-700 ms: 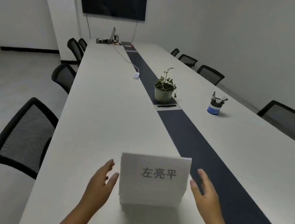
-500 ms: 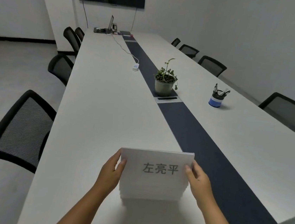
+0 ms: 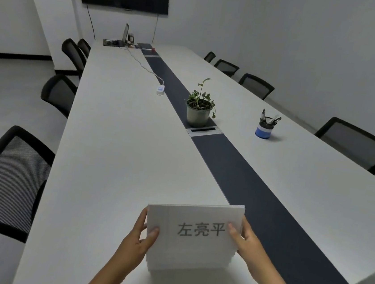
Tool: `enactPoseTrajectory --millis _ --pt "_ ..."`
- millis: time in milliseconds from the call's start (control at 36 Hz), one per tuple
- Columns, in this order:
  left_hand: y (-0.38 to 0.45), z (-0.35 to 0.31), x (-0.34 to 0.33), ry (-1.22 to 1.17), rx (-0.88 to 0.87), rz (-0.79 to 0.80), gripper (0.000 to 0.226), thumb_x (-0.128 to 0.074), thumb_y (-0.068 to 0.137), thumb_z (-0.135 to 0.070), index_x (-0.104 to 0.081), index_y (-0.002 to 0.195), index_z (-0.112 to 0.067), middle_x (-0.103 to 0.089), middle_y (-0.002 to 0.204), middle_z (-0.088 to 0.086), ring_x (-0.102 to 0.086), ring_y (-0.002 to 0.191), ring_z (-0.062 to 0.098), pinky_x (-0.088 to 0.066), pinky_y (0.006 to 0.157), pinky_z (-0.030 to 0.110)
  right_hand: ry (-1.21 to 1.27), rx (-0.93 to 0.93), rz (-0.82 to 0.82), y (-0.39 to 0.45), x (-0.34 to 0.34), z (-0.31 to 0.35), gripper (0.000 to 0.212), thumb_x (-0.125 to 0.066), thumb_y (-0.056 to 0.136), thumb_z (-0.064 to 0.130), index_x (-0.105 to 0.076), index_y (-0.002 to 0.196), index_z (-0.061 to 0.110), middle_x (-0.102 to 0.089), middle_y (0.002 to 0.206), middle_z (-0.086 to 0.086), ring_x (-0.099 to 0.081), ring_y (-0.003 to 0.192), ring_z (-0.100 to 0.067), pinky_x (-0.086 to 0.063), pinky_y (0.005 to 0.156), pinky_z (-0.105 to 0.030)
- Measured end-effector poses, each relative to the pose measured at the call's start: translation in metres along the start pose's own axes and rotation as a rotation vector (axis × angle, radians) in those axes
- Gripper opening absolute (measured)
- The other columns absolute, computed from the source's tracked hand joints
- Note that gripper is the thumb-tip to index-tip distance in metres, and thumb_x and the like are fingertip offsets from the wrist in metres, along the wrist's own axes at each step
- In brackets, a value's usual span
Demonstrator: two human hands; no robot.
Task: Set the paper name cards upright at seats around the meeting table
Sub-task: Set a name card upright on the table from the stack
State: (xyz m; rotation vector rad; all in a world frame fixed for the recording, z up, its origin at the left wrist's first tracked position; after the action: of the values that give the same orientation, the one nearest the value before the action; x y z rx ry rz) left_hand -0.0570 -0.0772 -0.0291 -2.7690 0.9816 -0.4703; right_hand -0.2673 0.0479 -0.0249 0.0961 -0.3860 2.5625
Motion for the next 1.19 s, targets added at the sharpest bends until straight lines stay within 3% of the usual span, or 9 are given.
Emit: enactPoseTrajectory --millis 111,222,417,583,750,833,944,1083,1194 --pt "0.007 0.008 0.003 0.046 0.020 0.052 0.063 -0.050 0.086 -0.036 -0.009 0.133 -0.050 -0.051 0.119 0.000 -0.048 0.112 0.015 -0.046 0.088 0.034 -0.050 -0.036 0.045 0.005 0.005 -0.006 0.066 -0.067 0.059 0.061 -0.035 0.116 0.054 -0.055 0.119 0.017 -0.052 0.112 -0.011 -0.043 0.100 -0.042" --pt "0.012 0.012 0.003 0.091 0.014 0.057 0.070 -0.053 0.085 -0.031 -0.006 0.135 -0.044 -0.051 0.116 0.003 -0.060 0.092 0.010 -0.047 0.068 0.016 -0.062 -0.041 0.061 0.008 0.003 -0.012 0.083 -0.066 0.052 0.059 -0.029 0.125 0.048 -0.057 0.116 0.015 -0.057 0.103 -0.011 -0.049 0.086 -0.031" --pt "0.017 0.012 0.002 0.038 -0.032 0.017 0.070 -0.061 0.081 -0.015 -0.013 0.121 -0.047 -0.048 0.096 -0.011 -0.061 0.075 0.004 -0.046 0.052 0.011 0.039 -0.016 -0.002 0.006 0.001 -0.015 0.082 -0.067 0.046 0.052 -0.040 0.123 0.037 -0.064 0.106 0.011 -0.062 0.096 -0.006 -0.052 0.070 -0.020" --pt "0.014 0.007 -0.003 0.003 -0.039 0.032 0.069 -0.065 0.053 -0.025 -0.031 0.108 -0.048 -0.055 0.092 0.003 -0.068 0.064 0.006 -0.049 0.052 0.010 0.100 -0.021 -0.034 -0.007 0.006 -0.026 0.092 -0.077 0.038 0.057 -0.043 0.122 0.037 -0.064 0.108 0.004 -0.063 0.097 -0.014 -0.054 0.071 -0.023" --pt "0.013 -0.003 -0.035 -0.033 -0.042 0.084 0.080 -0.064 0.033 -0.048 -0.034 0.107 -0.051 -0.055 0.097 -0.002 -0.067 0.071 0.012 -0.049 0.052 0.010 0.123 0.009 -0.128 -0.027 0.044 -0.028 0.076 -0.072 0.046 0.049 -0.048 0.117 0.033 -0.059 0.114 -0.002 -0.064 0.094 -0.011 -0.054 0.069 -0.021" --pt "0.019 -0.022 -0.060 -0.044 -0.055 0.095 0.076 -0.063 0.034 -0.051 -0.035 0.104 -0.055 -0.056 0.097 0.001 -0.066 0.077 0.018 -0.050 0.053 0.015 0.147 0.032 -0.143 -0.027 0.073 -0.021 0.067 -0.078 0.043 0.048 -0.056 0.104 0.031 -0.067 0.098 0.002 -0.066 0.088 -0.009 -0.054 0.067 -0.019" --pt "0.038 -0.045 -0.105 -0.050 -0.079 0.113 0.078 -0.065 0.038 -0.051 -0.036 0.110 -0.057 -0.057 0.101 0.006 -0.068 0.080 0.022 -0.055 0.067 0.028 0.171 0.037 -0.158 -0.016 0.124 -0.019 0.082 -0.079 0.029 0.063 -0.056 0.101 0.031 -0.070 0.091 0.006 -0.066 0.087 -0.009 -0.055 0.064 -0.019" --pt "0.067 -0.065 -0.178 -0.056 -0.082 0.073 0.090 -0.068 0.051 -0.037 -0.030 0.132 -0.038 -0.057 0.101 0.004 -0.067 0.080 0.020 -0.049 0.062 0.021 0.145 0.058 -0.145 0.010 0.204 -0.022 0.088 -0.078 0.025 0.066 -0.055 0.103 0.032 -0.067 0.096 0.004 -0.065 0.088 -0.011 -0.055 0.062 -0.019" --pt "0.079 -0.076 -0.237 -0.095 -0.019 0.022 0.091 -0.070 0.050 -0.035 -0.032 0.132 -0.036 -0.058 0.105 0.005 -0.067 0.084 0.022 -0.051 0.066 0.026 0.143 0.044 -0.075 0.033 0.268 -0.026 0.073 -0.081 0.049 0.046 -0.050 0.112 0.028 -0.068 0.089 0.007 -0.066 0.081 -0.005 -0.053 0.057 -0.014"
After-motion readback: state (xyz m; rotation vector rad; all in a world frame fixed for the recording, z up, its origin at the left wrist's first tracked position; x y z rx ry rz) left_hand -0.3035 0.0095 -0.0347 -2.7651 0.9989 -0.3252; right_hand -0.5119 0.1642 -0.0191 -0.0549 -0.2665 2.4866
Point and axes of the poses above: each hand's wrist, its own y-axis towards the middle knuckle, its own x-axis out of the back of the hand, z = x × y, the point moved 6 cm from there along y, towards the middle knuckle
